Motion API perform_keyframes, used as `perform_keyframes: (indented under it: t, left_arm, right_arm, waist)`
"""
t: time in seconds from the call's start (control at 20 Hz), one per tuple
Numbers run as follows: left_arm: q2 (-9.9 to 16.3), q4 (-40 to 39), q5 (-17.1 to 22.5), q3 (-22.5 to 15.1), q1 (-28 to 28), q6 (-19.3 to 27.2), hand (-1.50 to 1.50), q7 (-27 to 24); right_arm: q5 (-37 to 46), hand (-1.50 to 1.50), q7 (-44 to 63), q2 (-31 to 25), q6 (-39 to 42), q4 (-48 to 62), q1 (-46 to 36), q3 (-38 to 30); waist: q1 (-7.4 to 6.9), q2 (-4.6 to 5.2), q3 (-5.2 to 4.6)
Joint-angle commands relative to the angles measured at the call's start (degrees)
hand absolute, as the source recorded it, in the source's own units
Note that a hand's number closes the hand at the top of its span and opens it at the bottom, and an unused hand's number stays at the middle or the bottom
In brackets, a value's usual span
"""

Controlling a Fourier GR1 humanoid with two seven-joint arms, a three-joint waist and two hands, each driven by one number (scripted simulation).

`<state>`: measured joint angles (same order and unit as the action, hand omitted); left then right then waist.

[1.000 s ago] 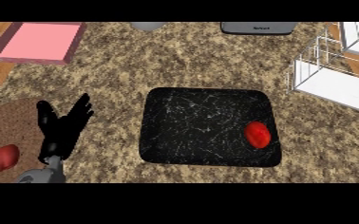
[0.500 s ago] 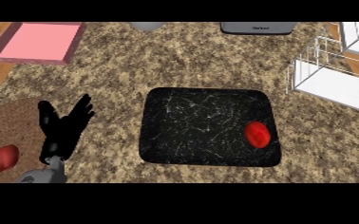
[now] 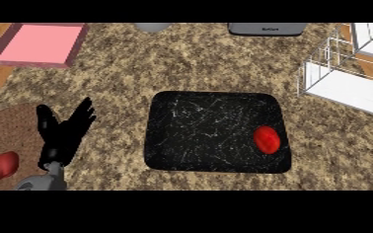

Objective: Pick the lemon from the tray and place it in the tiered shelf

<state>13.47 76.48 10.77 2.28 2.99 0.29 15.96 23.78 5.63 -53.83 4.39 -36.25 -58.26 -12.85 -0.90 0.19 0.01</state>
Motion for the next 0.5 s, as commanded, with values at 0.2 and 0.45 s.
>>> perform_keyframes:
  t: [0.2, 0.45]
  left_arm:
    - [-0.52, -1.28, -1.34, 0.13, 1.44, 1.04, 0.00, 0.25]
    - [-1.03, -0.51, -0.71, -0.32, -1.97, -1.03, 0.00, -1.82]
  right_arm:
    - [-8.13, -1.50, 0.52, 1.82, -2.81, 2.86, -1.30, -9.45]
    - [-12.00, -1.50, 3.14, -1.11, -1.70, 6.14, -6.91, -14.02]
  waist:
    - [0.61, -0.07, 0.02]
    - [-0.11, -0.02, 0.01]
